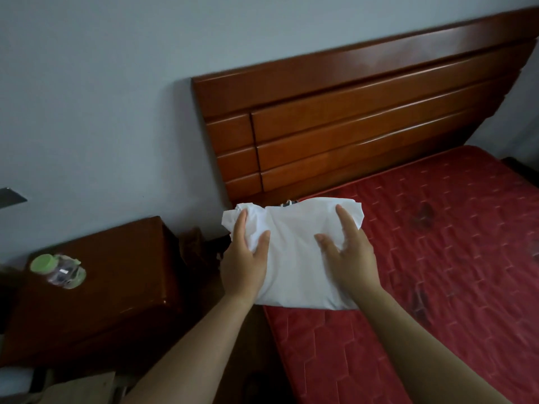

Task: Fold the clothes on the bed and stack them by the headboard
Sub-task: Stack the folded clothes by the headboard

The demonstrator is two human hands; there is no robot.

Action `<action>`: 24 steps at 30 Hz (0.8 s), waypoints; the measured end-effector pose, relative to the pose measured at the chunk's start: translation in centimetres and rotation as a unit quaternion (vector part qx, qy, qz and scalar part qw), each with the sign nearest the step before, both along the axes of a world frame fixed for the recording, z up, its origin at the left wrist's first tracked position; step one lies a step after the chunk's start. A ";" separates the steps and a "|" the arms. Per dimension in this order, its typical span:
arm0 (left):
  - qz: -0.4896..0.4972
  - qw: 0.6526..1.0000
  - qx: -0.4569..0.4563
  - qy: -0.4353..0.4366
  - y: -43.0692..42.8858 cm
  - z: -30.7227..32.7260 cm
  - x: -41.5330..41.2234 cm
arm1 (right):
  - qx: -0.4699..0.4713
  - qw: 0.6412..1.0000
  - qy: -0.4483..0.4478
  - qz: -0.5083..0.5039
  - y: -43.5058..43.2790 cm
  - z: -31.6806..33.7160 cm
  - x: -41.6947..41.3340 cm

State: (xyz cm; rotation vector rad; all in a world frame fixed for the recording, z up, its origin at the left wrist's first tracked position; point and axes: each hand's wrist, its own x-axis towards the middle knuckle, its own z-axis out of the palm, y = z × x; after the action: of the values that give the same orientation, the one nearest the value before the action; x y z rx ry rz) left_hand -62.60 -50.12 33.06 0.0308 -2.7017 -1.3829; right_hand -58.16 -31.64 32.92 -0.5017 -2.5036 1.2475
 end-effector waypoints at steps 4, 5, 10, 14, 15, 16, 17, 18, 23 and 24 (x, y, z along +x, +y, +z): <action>0.034 0.999 -0.014 -0.009 0.8 -4.0 -8.3 | 0.012 0.999 -0.025 0.027 1.1 -3.8 -9.7; 0.040 0.999 -0.016 -0.014 1.0 -5.1 -10.2 | 0.012 0.999 -0.034 0.029 1.4 -5.0 -11.9; 0.054 0.998 -0.012 -0.031 1.7 -11.4 -18.8 | 0.025 0.997 -0.062 0.044 2.2 -11.4 -21.2; 0.050 0.997 0.000 -0.061 1.9 -17.4 -23.0 | 0.035 0.995 -0.077 0.060 2.7 -17.2 -25.8; 0.048 0.996 0.006 -0.068 2.0 -18.9 -23.7 | 0.034 0.994 -0.084 0.064 2.8 -18.7 -26.6; 0.048 0.996 0.012 -0.071 2.1 -20.4 -24.3 | 0.034 0.994 -0.086 0.066 3.0 -20.2 -27.3; 0.049 0.996 0.015 -0.074 2.2 -21.9 -24.9 | 0.034 0.993 -0.089 0.066 3.2 -21.8 -27.9; 0.051 0.996 0.016 -0.073 2.4 -23.5 -25.4 | 0.037 0.993 -0.089 0.065 3.4 -23.4 -28.5; 0.014 0.997 0.022 -0.076 3.2 -31.0 -27.3 | 0.047 0.993 -0.097 0.052 4.3 -31.2 -30.5; -0.002 0.997 0.012 -0.077 3.3 -32.5 -27.5 | 0.049 0.992 -0.102 0.054 4.4 -32.6 -30.8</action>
State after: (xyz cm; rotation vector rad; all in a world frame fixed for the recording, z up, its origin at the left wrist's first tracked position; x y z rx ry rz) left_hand -90.12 -46.87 0.54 0.1411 -2.8093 -1.4722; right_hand -88.93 -27.26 0.28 -0.4996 -2.7812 1.1548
